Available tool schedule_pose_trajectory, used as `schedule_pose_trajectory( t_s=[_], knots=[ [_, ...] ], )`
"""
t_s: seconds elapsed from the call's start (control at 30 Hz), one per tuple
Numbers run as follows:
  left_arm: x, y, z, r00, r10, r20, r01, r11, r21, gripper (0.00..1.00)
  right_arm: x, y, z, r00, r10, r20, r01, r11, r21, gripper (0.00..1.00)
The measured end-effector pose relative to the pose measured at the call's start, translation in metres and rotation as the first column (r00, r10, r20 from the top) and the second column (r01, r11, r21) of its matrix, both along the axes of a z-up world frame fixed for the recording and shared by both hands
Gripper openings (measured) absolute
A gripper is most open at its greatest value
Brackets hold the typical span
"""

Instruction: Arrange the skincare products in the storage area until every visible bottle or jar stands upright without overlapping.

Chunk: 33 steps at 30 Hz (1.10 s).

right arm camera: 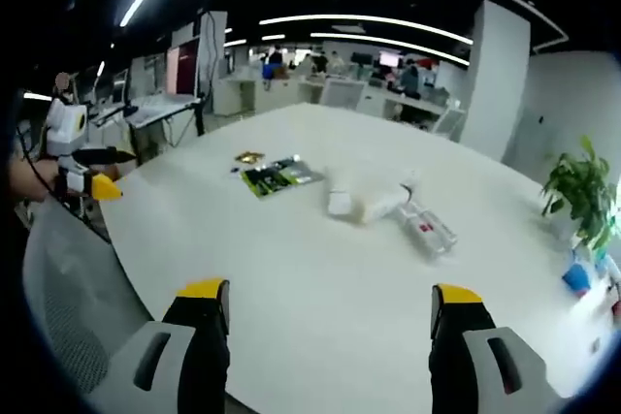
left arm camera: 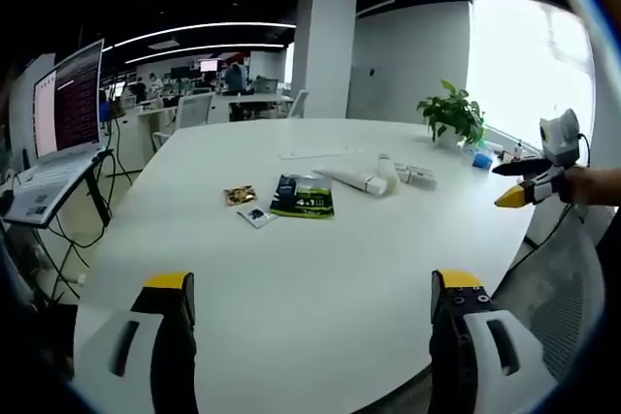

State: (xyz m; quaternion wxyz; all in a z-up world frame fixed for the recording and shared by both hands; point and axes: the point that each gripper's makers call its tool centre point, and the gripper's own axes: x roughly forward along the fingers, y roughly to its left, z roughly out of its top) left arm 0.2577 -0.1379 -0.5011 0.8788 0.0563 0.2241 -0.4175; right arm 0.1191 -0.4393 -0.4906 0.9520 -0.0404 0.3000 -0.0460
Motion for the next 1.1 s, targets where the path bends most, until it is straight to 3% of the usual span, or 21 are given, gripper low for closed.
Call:
schedule_pose_trajectory(
  t_s=[0.17, 0.53, 0.77, 1.1],
  knots=[
    [0.001, 0.001, 0.001, 1.0, 0.01, 0.004, -0.01, 1.0, -0.005, 0.95, 0.014, -0.005, 0.018, 1.0, 0.012, 0.007, -0.012, 1.0, -0.014, 0.88],
    [0.002, 0.002, -0.001, 1.0, 0.007, 0.011, -0.007, 1.0, 0.006, 0.93, 0.035, -0.013, 0.032, 1.0, 0.005, -0.014, -0.005, 1.0, 0.013, 0.85],
    [0.002, 0.003, -0.003, 1.0, 0.005, 0.009, -0.005, 1.0, 0.012, 0.92, 0.052, -0.012, 0.046, 0.999, 0.021, -0.025, -0.021, 1.0, 0.001, 0.83],
    [0.003, 0.003, -0.003, 1.0, 0.013, 0.002, -0.013, 1.0, 0.01, 0.91, 0.085, 0.0, 0.074, 0.998, 0.069, 0.012, -0.069, 0.998, -0.006, 0.83]
  ],
)
